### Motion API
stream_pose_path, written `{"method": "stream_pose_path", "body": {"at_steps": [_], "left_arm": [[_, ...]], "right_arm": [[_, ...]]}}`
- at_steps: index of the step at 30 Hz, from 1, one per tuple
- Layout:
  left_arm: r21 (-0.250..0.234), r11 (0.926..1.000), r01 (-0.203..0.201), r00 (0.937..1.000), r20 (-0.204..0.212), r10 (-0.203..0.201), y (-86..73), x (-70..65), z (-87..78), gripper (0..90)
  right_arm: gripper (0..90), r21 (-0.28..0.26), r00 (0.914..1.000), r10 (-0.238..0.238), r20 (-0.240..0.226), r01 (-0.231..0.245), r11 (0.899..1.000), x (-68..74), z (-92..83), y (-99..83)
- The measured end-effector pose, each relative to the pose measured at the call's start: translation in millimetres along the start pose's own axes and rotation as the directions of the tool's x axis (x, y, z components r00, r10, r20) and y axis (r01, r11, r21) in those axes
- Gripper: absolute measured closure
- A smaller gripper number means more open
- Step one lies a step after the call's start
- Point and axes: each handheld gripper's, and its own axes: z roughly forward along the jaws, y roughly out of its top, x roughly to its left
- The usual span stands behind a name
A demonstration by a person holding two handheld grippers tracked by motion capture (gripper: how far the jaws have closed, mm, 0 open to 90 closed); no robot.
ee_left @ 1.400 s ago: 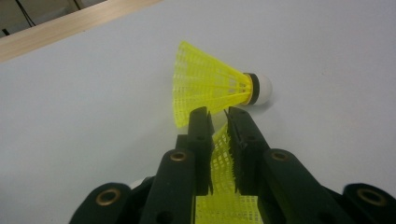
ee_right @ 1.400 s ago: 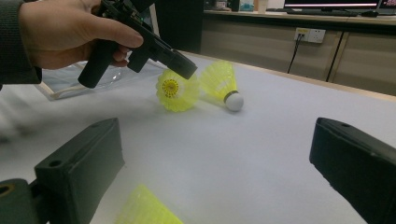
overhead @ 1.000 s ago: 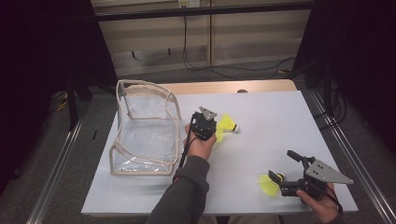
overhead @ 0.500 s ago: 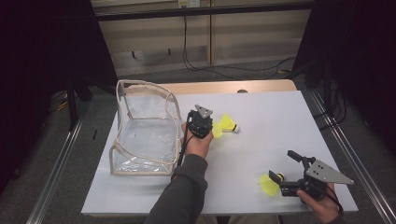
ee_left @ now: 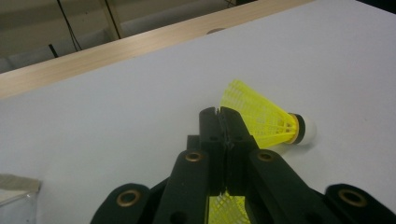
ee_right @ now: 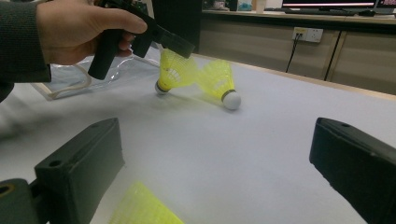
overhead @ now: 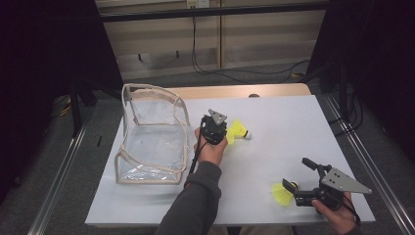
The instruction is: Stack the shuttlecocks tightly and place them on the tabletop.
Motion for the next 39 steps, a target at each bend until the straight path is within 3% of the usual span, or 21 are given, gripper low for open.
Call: {"method": "stream_pose_path", "body": {"at_steps": [13,17,23,28,39], "left_arm": [[0.025,0.9997,-0.009,0.9968,-0.08,0.011,1.1,16.2,-13.4,89.9],[0.043,0.999,-0.009,0.9949,-0.1,0.014,-1.2,17.4,-10.6,89.7],[0.037,0.9992,-0.017,0.9962,-0.085,0.02,-1.5,13.8,-1.7,88.4],[0.023,0.9997,0.012,0.9987,-0.051,-0.011,-2.7,11.1,5.3,84.3],[0.024,0.9995,0.022,0.9993,-0.03,-0.021,0.5,4.8,13.8,82.6]], "right_arm": [[2.0,-0.002,1.0,-0.003,-0.006,0.003,1.0,1.1,0.5,0.3],[2.0,0.003,1.0,-0.004,-0.001,0.004,1.0,1.7,0.5,0.4],[2.0,0.002,1.0,0.0,-0.003,0.0,1.0,1.5,0.6,0.1],[2.0,-0.002,1.0,-0.004,-0.002,0.004,1.0,0.8,0.1,0.2],[2.0,0.002,1.0,0.0,-0.004,0.0,1.0,1.0,0.2,0.0]]}}
